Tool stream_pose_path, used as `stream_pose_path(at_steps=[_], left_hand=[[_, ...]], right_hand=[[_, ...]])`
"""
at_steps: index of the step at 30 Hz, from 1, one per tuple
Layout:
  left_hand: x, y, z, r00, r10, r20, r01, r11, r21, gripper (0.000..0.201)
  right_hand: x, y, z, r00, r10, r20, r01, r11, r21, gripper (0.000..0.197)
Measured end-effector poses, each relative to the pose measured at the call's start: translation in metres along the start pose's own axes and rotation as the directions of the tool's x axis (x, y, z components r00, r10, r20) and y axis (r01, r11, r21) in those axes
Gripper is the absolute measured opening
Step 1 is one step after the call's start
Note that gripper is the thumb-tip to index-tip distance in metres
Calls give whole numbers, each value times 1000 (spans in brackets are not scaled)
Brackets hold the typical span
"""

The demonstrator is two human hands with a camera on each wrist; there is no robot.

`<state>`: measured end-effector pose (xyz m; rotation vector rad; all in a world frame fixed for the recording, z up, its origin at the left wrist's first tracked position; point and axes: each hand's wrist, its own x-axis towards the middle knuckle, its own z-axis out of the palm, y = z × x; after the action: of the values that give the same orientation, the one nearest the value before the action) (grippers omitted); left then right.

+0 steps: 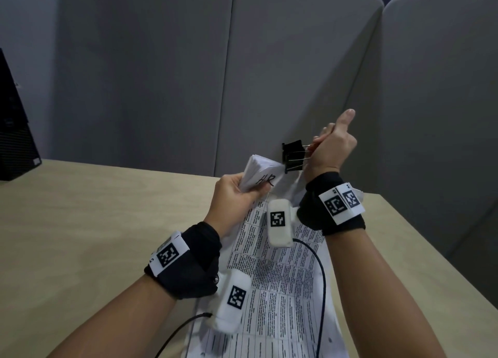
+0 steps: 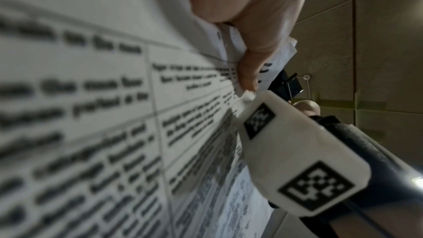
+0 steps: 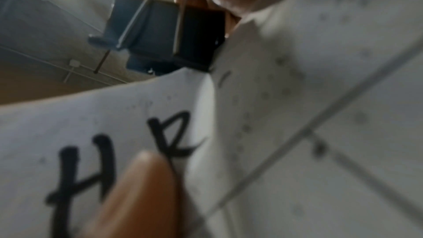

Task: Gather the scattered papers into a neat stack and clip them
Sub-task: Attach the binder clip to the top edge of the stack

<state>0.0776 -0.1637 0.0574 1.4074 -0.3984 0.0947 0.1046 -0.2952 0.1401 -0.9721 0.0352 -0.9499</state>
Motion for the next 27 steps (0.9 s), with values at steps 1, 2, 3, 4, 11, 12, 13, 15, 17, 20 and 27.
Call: stream_pose_path(at_steps=[1,2,3,4,11,12,13,15,17,20,27], left_hand=[[0,0,0,1000,-2,-5,2,1000,-16,13],[0,1,0,1000,-5,-7,4,999,-34,13],[0,2,0,1000,-2,-7,2,999,-45,13],[0,2,0,1000,5,-6,-5,999,-42,12],[-3,1,-1,1000,31,-1,-31,999,9,11],[-3,2,0,1000,7,-2,-7,1000,-11,11],[-2,3,1,1000,-19,-2,19,999,-40,12],[-1,3,1,998,-58,0,58,993,-100,15],[-1,4,1,997,-76,6,76,990,-122,16],[-3,5,2,997,-80,16,82,988,-128,14],[-5,10,3,998,-55,19,56,994,-90,11]], right_hand=[[0,0,1,1000,1,0,-1,1000,14,66],[1,0,1,1000,1,1,-1,1000,15,65],[2,0,2,1000,-2,4,2,1000,7,64],[3,0,2,1000,-6,11,7,1000,-9,62],[14,11,0,985,11,170,68,889,-454,58],[14,11,0,977,-4,212,113,856,-505,59],[13,10,0,969,-15,248,149,832,-534,60],[11,7,0,958,-24,287,189,806,-561,62],[10,3,1,945,-48,324,244,764,-597,63],[7,-4,5,897,-99,432,379,676,-632,62],[-6,-8,10,833,-100,545,489,595,-638,65]])
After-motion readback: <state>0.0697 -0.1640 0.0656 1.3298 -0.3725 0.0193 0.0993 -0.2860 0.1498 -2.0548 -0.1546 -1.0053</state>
